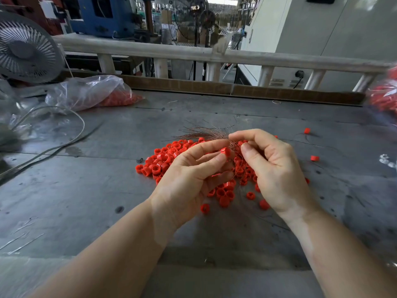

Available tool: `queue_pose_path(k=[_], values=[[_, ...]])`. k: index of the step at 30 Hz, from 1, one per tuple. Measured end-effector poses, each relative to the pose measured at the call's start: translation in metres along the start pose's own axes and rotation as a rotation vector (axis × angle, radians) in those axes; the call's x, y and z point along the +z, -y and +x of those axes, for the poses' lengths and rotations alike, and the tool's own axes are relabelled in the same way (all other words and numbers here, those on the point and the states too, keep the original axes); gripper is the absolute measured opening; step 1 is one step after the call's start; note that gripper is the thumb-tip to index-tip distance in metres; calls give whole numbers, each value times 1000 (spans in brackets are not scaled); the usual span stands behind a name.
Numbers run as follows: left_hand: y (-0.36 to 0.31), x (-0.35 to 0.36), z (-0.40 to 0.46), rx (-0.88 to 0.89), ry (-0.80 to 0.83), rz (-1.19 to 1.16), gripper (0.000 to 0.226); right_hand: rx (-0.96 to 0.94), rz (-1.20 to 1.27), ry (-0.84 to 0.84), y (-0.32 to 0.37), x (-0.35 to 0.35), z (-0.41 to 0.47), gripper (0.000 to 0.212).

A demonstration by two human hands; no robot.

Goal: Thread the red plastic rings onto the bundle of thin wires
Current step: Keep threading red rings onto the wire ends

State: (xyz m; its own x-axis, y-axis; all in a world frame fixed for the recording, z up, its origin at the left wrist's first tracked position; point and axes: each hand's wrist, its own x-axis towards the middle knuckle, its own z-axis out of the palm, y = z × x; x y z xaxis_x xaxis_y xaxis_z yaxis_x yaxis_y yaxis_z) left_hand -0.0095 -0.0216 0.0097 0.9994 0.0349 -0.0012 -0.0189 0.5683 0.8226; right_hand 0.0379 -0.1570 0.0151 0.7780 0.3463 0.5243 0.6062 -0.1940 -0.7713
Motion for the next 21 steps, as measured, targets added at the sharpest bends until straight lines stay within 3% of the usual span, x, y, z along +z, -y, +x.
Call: queue_pose_path(k=[7, 21], values=[[-1, -1, 0, 20, -1, 9, 23, 16, 73, 6, 0, -1, 0, 30], [-4, 0, 1, -30, -19, -182, 20, 11, 144, -44, 0, 0, 2, 20]])
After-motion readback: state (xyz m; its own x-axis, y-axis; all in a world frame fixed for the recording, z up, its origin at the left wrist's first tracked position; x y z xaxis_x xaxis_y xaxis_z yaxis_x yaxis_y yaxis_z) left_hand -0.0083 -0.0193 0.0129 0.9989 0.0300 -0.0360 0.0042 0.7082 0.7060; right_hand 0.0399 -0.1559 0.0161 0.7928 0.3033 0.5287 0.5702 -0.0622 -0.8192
